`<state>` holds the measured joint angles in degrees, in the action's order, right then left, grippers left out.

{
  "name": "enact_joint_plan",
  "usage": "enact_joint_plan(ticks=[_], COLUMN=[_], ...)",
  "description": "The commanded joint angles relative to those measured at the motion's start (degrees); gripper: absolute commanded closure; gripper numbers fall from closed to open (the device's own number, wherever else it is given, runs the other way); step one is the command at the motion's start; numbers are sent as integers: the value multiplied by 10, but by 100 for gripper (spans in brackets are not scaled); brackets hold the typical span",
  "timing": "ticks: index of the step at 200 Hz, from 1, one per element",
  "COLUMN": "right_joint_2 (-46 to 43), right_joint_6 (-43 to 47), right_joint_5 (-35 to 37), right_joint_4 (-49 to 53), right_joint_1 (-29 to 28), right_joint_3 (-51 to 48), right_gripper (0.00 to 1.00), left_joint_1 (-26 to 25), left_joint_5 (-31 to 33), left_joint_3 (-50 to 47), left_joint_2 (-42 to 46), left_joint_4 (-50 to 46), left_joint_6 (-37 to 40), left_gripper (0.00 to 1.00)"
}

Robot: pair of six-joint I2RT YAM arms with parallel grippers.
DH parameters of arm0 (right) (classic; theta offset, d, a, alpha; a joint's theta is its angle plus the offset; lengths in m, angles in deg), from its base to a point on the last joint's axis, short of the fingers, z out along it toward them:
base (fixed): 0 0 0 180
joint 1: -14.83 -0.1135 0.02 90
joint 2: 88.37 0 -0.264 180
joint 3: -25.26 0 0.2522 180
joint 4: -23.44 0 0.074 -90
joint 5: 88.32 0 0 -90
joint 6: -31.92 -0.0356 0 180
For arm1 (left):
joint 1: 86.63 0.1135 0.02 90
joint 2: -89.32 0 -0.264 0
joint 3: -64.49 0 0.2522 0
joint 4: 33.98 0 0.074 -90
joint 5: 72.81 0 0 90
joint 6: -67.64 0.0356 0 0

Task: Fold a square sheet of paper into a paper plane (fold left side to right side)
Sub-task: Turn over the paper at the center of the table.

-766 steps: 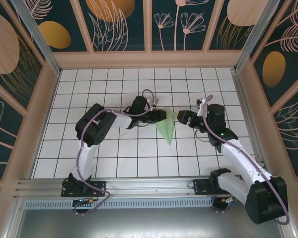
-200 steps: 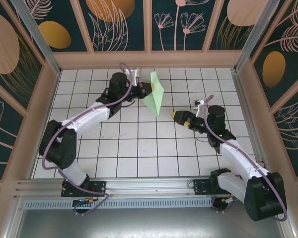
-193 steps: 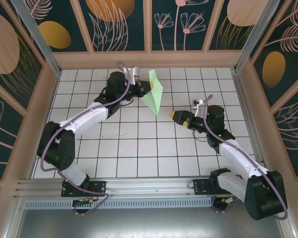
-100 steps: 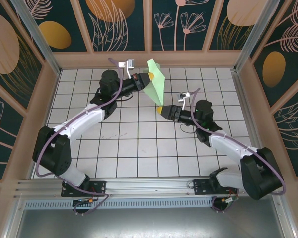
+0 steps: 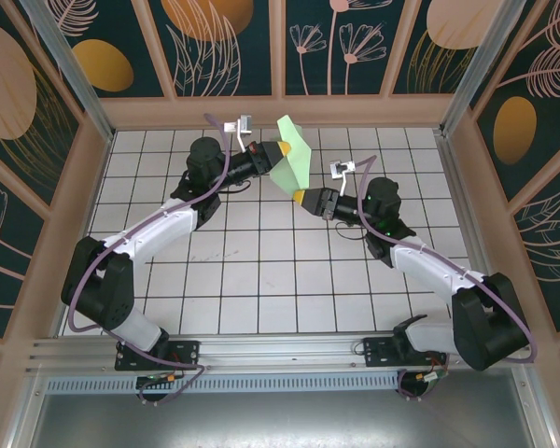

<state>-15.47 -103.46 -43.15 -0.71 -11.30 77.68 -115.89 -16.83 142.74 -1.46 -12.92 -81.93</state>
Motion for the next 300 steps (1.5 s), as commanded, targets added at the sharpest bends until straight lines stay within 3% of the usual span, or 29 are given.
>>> enact_joint_plan(ticks=[1,44,75,104,136,161,189,213,233,257,300], right_joint_2=[-3,-6,-11,-13,-7,11,75,172,256,333,426], right_joint_6=[22,64,124,187,248,301,335,315,272,236,252], right_joint_5=[8,26,67,128,202,331,584,801,913,992,1002], right_joint_4=[12,85,185,294,397,512,670,817,916,982,986], right_joint_1=[1,2,-1,-8,-25,-55,-127,-189,-222,-250,-290], right_joint_3=[23,38,61,90,125,180,273,355,401,425,413], right_gripper=[65,76,84,85,86,86,86,85,85,85,84], left_joint_1=[0,-1,-1,0,0,0,0,0,0,0,0], left_joint_5=[-11,-9,16,68,144,202,271,323,348,370,382], left_joint_3=[-3,-2,2,6,-13,-39,-74,-105,-127,-140,-151], left_joint_2=[-6,-5,16,56,128,194,277,340,375,392,400], left_joint_4=[32,-2,-76,-179,-265,-307,-333,-347,-347,-351,-355], left_joint_6=[-8,23,81,160,232,279,317,332,334,334,329], left_gripper=[99,89,67,51,44,43,42,41,41,41,41])
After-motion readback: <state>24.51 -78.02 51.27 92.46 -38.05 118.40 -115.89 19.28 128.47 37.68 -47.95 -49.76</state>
